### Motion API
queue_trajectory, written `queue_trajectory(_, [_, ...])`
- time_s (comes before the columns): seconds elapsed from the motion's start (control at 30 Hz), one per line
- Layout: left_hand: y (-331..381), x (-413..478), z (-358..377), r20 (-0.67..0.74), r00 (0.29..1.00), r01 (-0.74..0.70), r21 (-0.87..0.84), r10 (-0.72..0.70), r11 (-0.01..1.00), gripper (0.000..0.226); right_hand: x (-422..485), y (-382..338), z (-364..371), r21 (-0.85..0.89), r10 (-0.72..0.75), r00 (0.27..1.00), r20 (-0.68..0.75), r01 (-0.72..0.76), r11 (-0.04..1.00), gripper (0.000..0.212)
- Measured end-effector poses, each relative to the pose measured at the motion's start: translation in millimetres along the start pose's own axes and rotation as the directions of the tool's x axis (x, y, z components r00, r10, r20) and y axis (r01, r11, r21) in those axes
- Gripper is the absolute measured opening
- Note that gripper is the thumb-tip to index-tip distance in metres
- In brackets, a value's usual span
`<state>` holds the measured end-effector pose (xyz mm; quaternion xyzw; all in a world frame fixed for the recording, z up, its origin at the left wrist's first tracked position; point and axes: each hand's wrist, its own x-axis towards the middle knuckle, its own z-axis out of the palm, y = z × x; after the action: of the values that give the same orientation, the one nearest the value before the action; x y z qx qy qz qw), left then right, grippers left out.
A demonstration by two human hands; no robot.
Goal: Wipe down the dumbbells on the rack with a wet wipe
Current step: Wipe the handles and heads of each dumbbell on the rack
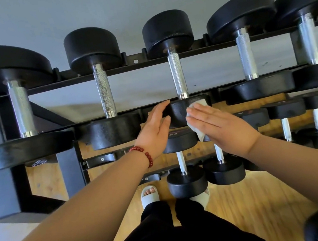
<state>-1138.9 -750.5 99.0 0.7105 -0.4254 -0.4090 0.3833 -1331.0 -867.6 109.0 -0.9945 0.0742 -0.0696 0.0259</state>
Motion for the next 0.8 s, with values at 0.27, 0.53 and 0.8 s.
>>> queue_trajectory(0.27, [-1, 1, -2, -0.009, 1.0, -0.006, -0.088, 0.006, 0.996, 0.041, 36, 1, 0, -0.004, -0.056, 0.998, -0.024, 0.056, 0.998, 0.049])
queue_trajectory(0.53, [-2, 2, 0, -0.014, 1.0, -0.019, -0.102, 0.017, 0.995, 0.042, 33, -1, 1, -0.065, -0.118, 0.993, 0.003, 0.118, 0.991, 0.06])
queue_trajectory(0.8, [-7, 4, 0, -0.014, 1.0, -0.004, -0.113, 0.003, 0.994, 0.042, 1, -1, 5, 0.021, -0.083, 0.996, -0.025, 0.083, 0.996, 0.059])
